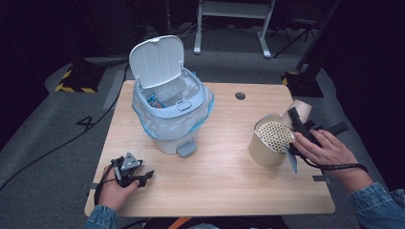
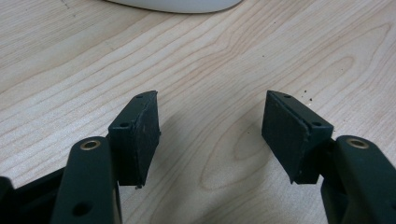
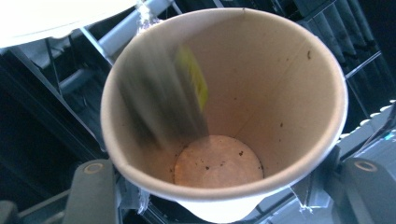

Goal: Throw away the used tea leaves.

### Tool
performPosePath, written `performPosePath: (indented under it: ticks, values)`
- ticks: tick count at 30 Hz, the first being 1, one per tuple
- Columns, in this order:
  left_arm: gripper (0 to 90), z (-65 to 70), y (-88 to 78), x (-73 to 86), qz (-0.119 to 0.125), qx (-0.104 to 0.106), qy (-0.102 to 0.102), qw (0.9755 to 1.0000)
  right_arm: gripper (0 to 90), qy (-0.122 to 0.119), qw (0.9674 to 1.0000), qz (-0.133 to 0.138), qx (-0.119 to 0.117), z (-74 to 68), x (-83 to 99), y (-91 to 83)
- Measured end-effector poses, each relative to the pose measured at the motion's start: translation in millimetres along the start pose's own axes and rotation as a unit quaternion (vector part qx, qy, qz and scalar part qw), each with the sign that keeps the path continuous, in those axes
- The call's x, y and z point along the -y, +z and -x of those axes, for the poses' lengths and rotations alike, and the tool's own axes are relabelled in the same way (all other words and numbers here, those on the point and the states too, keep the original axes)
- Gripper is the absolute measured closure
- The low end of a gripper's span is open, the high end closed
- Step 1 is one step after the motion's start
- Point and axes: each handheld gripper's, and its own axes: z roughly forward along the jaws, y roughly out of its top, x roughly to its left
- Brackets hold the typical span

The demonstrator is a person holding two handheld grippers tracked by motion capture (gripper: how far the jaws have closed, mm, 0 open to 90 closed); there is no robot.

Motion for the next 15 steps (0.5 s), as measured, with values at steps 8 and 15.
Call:
performPosePath:
  ticks: [8, 15]
  values:
    - [37.0, -0.1, 0.0, 0.0, 0.000, 0.000, 0.000, 1.0000, 35.4, -0.005, 1.0000, -0.005, 0.007, 5.7, 3.3, -0.8]
    - [37.0, -0.3, 0.1, 0.0, 0.001, 0.001, -0.001, 1.0000, 34.8, 0.111, 0.9933, 0.030, -0.016, 7.7, 15.6, 0.8]
